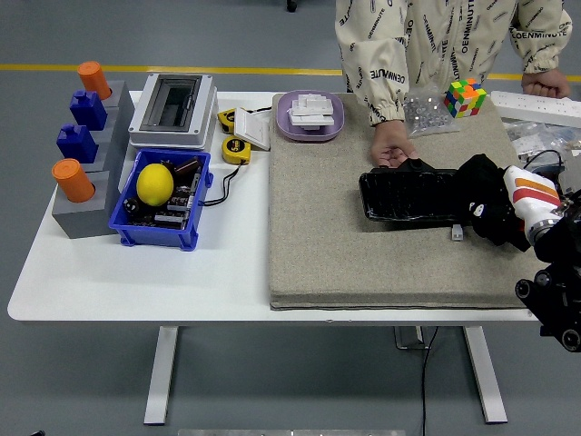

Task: Pick the rag up,wipe the panel,place it on the desk

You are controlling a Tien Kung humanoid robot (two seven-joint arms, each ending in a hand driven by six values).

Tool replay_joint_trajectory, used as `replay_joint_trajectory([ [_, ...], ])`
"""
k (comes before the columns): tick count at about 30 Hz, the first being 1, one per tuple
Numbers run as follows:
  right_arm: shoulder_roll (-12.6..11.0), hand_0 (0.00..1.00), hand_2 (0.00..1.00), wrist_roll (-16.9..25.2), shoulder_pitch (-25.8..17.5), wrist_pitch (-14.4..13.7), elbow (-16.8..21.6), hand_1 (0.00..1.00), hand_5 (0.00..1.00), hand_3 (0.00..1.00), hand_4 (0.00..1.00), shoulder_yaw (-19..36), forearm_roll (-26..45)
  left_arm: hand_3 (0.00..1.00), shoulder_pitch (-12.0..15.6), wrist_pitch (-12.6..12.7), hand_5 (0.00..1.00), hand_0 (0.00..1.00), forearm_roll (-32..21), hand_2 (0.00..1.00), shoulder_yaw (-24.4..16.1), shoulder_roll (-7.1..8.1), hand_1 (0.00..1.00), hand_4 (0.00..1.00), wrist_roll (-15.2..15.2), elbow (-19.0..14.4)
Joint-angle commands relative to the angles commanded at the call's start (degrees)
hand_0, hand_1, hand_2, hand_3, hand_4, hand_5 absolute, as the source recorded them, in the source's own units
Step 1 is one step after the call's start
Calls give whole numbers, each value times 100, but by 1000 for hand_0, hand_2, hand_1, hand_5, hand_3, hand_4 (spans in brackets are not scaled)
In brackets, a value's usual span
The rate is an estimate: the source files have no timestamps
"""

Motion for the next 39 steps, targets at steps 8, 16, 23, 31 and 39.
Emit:
replay_joint_trajectory([
  [8,-158,321,492,-4,-113,18,-1,444,264,514,871,115,-31,562,18,-2,438,613,-2,654,24,2,641,627,-2,-2],
  [16,-262,321,493,-11,-154,31,6,444,265,513,870,203,-51,561,25,-2,437,613,-8,655,35,-9,641,627,0,1],
  [23,-294,322,493,-13,-165,34,8,444,266,513,870,256,-61,562,21,-2,437,612,-2,654,9,-14,641,627,0,-3],
  [31,-322,322,493,-15,-170,39,10,444,266,513,871,294,-69,562,33,1,437,612,15,654,-22,-15,642,627,2,1],
  [39,-388,323,493,-26,-184,52,23,444,266,513,871,348,-85,562,24,1,437,612,19,655,-31,-18,641,626,4,-3],
])
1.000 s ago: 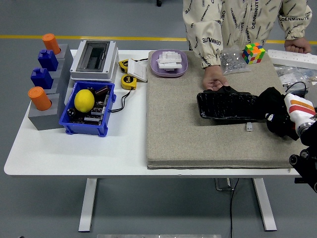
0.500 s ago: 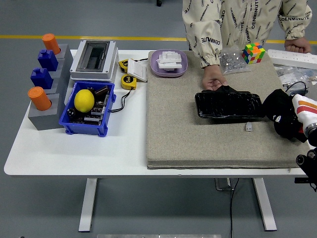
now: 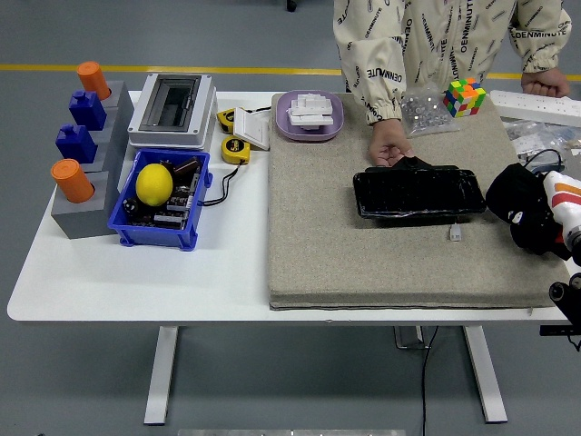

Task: Pick the rag up,wipe the panel,place it on the desk

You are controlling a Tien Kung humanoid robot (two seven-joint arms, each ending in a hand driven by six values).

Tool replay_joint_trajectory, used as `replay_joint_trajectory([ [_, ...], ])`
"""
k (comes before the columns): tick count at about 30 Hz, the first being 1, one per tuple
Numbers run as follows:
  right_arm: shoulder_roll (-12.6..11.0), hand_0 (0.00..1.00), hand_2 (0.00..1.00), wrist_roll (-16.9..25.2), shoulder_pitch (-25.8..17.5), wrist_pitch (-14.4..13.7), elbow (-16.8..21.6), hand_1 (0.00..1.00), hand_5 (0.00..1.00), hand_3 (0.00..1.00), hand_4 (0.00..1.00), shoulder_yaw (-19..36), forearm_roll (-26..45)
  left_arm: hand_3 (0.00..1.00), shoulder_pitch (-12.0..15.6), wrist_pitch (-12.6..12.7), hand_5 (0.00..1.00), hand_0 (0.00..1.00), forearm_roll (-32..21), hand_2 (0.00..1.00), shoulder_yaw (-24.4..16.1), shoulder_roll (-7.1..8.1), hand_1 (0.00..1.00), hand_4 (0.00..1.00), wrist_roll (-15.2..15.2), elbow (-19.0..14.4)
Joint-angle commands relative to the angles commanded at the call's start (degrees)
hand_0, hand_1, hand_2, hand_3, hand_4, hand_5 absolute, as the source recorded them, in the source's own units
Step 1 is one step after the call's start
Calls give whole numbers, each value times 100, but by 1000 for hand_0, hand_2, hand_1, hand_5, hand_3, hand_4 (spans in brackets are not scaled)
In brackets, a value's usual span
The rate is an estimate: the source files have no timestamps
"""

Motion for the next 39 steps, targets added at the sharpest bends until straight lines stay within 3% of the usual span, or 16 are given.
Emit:
replay_joint_trajectory([
  [24,33,325,493,-18,85,-1,90,445,267,514,871,38,-49,562,1,3,438,612,18,654,-32,-1,641,627,3,1],
  [39,631,325,493,6,360,-62,50,444,267,513,871,-212,10,562,-12,5,439,611,6,654,-22,8,641,627,5,1],
])
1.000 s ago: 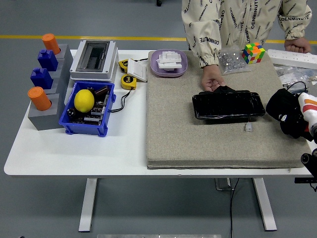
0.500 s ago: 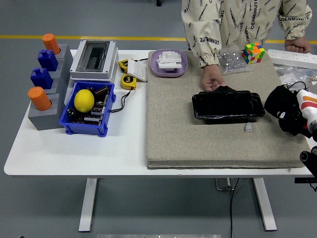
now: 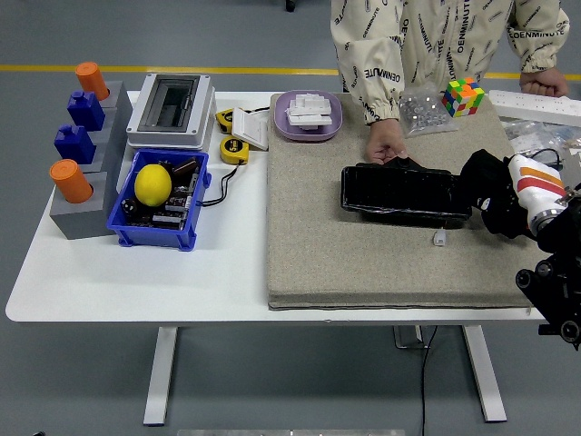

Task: Pick the rag up,wipe the panel,place it on the desk

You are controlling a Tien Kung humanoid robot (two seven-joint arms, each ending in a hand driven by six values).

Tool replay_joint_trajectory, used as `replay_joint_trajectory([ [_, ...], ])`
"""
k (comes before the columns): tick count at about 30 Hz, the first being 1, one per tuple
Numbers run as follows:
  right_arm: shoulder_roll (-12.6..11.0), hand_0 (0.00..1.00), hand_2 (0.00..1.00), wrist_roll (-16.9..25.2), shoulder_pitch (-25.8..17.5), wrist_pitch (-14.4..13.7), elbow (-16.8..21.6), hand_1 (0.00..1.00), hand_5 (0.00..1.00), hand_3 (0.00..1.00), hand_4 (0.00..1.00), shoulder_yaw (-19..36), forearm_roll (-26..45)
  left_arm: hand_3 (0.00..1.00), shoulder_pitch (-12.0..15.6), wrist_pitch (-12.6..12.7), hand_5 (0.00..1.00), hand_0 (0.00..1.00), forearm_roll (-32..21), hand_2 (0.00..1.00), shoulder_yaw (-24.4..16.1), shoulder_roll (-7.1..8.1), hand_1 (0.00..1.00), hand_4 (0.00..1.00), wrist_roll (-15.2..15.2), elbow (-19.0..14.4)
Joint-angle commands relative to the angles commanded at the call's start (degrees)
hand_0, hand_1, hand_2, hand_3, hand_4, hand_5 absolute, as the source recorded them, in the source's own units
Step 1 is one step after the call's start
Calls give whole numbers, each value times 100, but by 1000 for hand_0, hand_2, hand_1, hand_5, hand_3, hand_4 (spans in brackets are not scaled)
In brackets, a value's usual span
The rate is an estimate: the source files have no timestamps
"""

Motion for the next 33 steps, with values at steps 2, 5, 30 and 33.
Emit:
replay_joint_trajectory([
  [2,74,325,493,2,36,-4,-8,444,267,513,871,-57,13,562,3,1,439,611,3,654,-5,2,641,627,1,4],
  [5,145,327,493,6,71,-8,-8,445,268,514,871,-131,27,562,5,3,439,612,4,654,-8,3,641,627,1,6],
  [30,-53,330,493,-57,341,98,117,445,268,513,872,-501,24,562,42,8,439,612,40,654,-36,48,640,627,6,-4],
  [33,-50,330,493,-60,355,107,122,445,268,513,872,-519,17,562,46,6,439,612,40,654,-34,49,640,627,6,-8],
])
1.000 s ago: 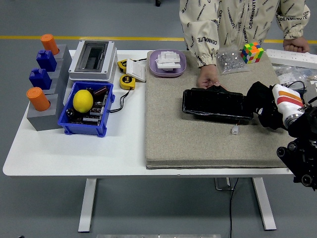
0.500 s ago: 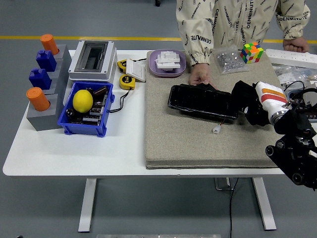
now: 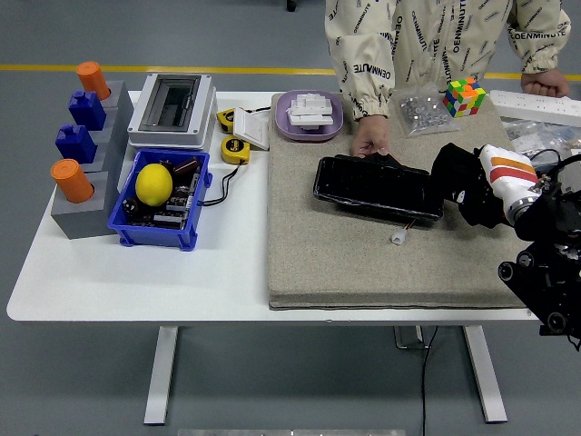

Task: Pick the rag up,wipe the panel,place it on the desk

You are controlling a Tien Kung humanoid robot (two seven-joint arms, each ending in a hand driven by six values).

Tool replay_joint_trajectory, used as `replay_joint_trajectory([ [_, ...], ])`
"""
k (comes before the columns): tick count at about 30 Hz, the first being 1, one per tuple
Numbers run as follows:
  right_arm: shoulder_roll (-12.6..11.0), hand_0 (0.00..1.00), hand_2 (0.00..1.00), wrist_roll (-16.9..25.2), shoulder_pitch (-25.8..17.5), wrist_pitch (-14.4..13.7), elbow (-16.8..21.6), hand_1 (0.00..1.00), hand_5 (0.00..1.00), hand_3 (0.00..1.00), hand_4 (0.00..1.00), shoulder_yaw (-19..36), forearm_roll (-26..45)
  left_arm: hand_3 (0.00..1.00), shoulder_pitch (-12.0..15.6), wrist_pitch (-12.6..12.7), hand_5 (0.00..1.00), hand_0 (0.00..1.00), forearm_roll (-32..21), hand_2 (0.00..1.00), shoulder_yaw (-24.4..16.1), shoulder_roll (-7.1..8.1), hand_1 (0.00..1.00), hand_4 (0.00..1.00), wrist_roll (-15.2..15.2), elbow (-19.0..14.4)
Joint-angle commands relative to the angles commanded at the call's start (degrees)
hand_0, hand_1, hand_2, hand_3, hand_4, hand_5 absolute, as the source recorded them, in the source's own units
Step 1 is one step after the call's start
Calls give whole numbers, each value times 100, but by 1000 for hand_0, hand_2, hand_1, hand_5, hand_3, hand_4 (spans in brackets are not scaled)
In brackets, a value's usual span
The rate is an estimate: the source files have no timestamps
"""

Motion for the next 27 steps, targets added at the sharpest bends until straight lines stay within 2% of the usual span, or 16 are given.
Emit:
replay_joint_trajectory([
  [6,-64,327,493,-17,91,33,44,444,269,513,871,-10,-33,562,15,4,438,612,16,654,-16,12,642,627,1,5],
  [17,-374,327,493,-36,73,80,87,443,270,514,871,56,-57,562,19,6,438,612,50,654,-86,3,641,627,2,5],
  [27,-424,327,493,-33,43,93,80,445,270,514,872,51,-56,562,19,5,437,611,65,654,-139,-28,641,627,-1,-3],
])
